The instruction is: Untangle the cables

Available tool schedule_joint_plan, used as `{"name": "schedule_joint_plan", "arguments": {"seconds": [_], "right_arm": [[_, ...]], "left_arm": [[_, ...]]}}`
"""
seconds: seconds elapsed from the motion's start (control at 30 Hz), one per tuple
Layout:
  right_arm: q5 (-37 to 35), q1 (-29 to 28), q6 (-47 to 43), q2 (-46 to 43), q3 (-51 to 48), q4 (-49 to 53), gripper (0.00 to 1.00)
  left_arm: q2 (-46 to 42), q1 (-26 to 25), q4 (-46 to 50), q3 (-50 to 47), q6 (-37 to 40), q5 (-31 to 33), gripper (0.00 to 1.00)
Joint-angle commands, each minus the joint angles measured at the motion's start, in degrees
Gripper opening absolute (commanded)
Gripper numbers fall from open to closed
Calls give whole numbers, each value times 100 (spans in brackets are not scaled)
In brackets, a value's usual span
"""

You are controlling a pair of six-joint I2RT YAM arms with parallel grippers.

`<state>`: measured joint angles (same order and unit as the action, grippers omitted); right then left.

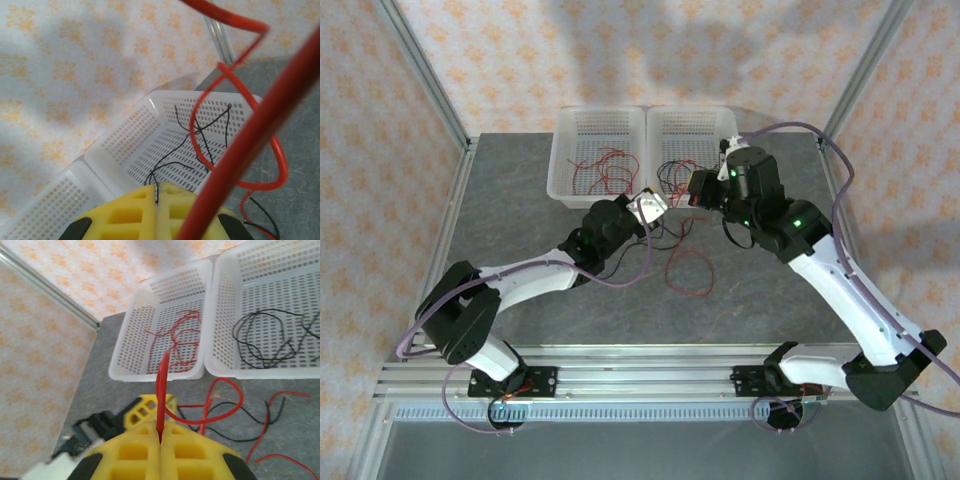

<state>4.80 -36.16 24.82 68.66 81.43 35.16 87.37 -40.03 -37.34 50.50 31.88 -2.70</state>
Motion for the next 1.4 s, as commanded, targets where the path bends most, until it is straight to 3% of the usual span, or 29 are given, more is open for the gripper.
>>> {"name": "schedule_joint_plan", "arguments": {"seconds": [0.0, 0.17, 0.27, 0.5, 0.73, 1.1, 1.23, 1.37], "right_arm": [[-800, 22, 218, -70, -375, -164, 0], [-1541, 22, 487, -73, -1128, -486, 0], [-1593, 22, 630, -76, -1528, -866, 0], [-1370, 22, 971, -76, -2106, -1393, 5], [-927, 22, 892, -74, -2569, -1703, 5], [-732, 22, 436, 79, -3091, -2041, 5], [-449, 22, 265, 199, -3248, -2289, 19], [-141, 22, -191, 200, -3353, -2424, 39]], "left_arm": [[-567, -71, 244, -11, -235, 515, 0], [-1238, -464, 1342, -70, -263, 1109, 0], [-1595, -730, 1874, -195, -507, 1401, 0], [-2158, -874, 3075, -238, -2180, 1482, 0], [-1956, -868, 4520, 364, -3503, 940, 0], [-1082, -842, 6633, 1515, -4466, 90, 0], [-955, -696, 6986, 1756, -4803, -291, 0], [-985, -207, 7075, 1746, -5273, -1376, 0]]}}
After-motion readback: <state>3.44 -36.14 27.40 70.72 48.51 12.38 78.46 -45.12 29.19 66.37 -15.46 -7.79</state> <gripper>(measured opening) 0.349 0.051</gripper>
